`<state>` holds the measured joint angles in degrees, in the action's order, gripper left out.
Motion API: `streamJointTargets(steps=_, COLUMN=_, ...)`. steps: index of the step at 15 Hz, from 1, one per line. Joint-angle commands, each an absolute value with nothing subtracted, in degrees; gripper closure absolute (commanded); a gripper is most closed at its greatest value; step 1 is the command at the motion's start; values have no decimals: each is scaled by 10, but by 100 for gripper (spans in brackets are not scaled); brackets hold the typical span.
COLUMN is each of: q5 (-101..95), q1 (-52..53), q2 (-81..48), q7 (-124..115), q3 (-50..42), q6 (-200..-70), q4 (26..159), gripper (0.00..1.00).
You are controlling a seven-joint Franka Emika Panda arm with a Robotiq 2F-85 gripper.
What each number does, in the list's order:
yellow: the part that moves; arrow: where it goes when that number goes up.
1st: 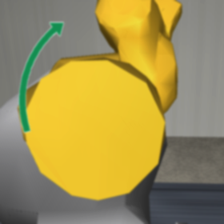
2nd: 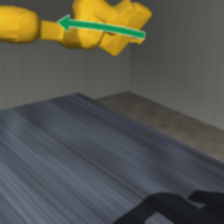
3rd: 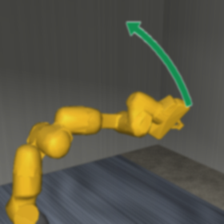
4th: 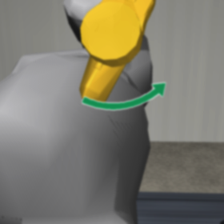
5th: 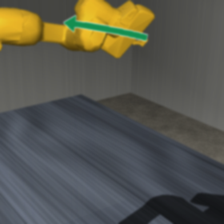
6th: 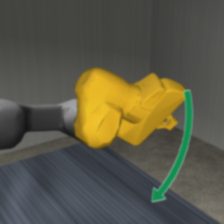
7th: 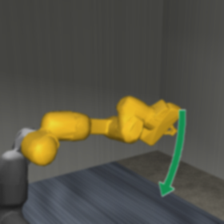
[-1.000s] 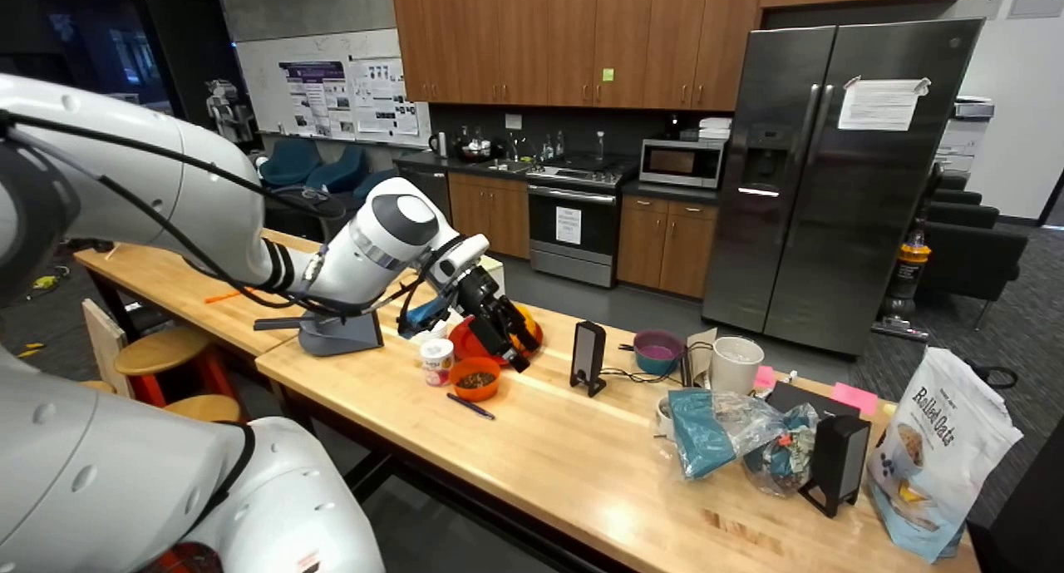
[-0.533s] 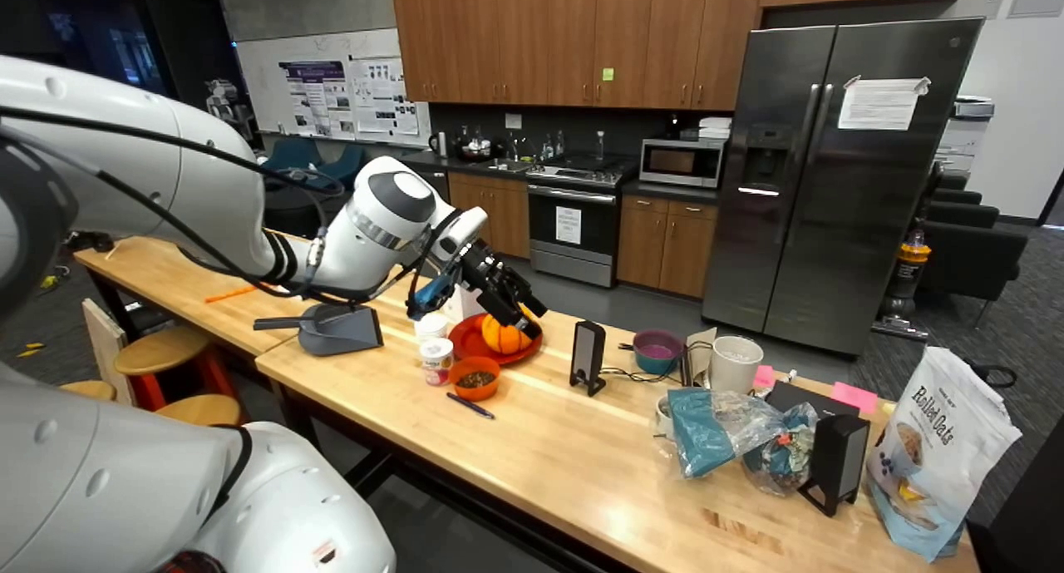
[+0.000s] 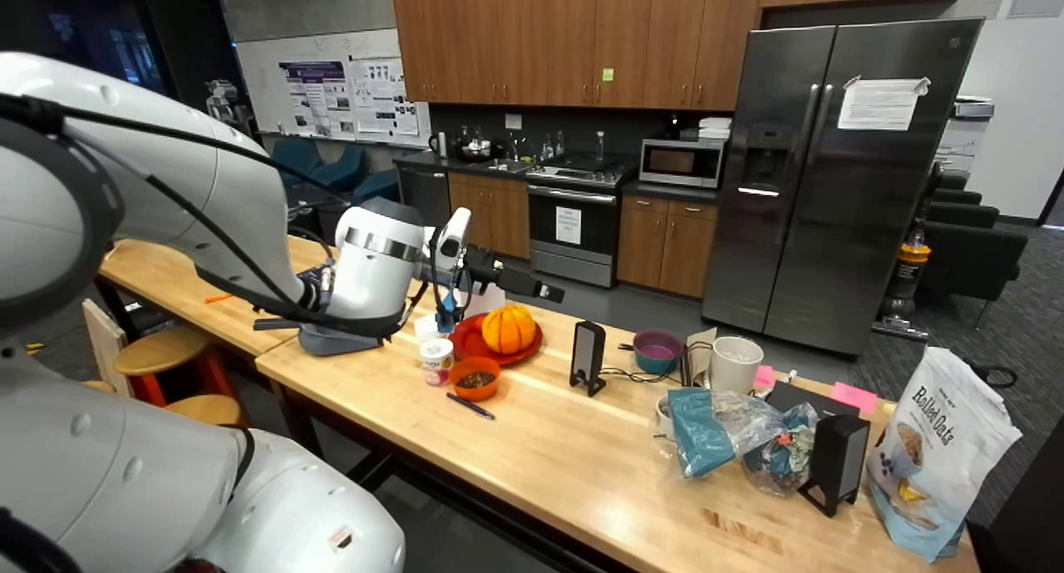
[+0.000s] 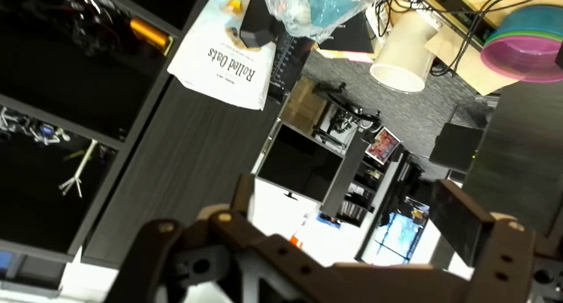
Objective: Turn the knob on the black and grey device.
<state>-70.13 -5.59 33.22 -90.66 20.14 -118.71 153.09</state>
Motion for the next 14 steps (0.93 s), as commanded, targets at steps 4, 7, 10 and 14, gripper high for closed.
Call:
streamJointTargets(steps=4, q5=-798, q1=36, q2=326, q7=-941, q3=122, q6=-1154, q4=1567, gripper=0)
streamJointTargets(steps=7, q5=-796, q1=45, q2=328, q7=-946, q3=108, q6=-1153, q4=1568, gripper=0)
streamJointTargets(steps=10, q5=-798, q1=50, q2=334, q7=-953, q3=112, q6=-1139, q4=1571, gripper=0)
streamJointTargets(steps=14, q5=-914, q1=85, q2=336, q7=-1038, q3=128, q6=-1090, q4=1598, gripper=0)
